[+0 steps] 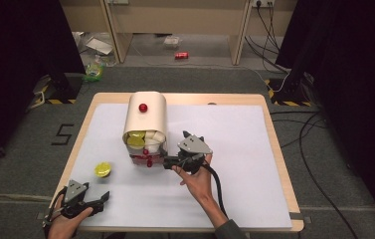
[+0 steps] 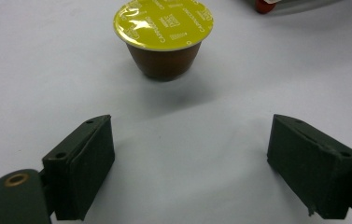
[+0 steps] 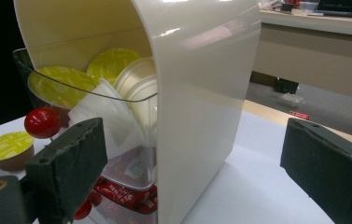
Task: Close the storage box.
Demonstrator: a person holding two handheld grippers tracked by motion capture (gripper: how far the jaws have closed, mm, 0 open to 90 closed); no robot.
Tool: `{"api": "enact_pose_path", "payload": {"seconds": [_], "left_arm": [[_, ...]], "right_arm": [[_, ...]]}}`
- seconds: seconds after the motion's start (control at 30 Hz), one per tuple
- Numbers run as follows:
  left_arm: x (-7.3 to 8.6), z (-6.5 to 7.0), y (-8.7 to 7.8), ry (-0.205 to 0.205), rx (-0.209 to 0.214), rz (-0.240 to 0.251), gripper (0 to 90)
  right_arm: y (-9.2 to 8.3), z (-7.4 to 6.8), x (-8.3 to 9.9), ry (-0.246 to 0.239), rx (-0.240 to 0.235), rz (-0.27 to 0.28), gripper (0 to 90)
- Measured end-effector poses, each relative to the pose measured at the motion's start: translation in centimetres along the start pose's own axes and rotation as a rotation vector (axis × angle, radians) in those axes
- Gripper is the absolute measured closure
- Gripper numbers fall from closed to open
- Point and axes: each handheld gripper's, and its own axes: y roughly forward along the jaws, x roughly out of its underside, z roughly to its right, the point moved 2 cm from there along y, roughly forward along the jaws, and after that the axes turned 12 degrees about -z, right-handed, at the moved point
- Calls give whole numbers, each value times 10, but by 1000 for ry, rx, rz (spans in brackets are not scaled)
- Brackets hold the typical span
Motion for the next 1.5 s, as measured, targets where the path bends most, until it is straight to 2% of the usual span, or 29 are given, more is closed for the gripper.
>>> {"api": "enact_pose_path", "payload": {"seconds": [0.67,0.97,1.1,1.17,1.5], "left_arm": [[0,0,0,0,0,1,140],[0,0,0,0,0,1,140],[0,0,0,0,1,2,140],[0,0,0,0,1,2,140],[0,0,0,1,1,3,140]], "right_arm": [[3,2,0,9,11,3,68],[3,4,1,21,17,-15,56],[-3,3,1,11,-3,3,163],[-4,4,2,11,-4,-4,145],[-23,24,18,22,22,-32,152]]}}
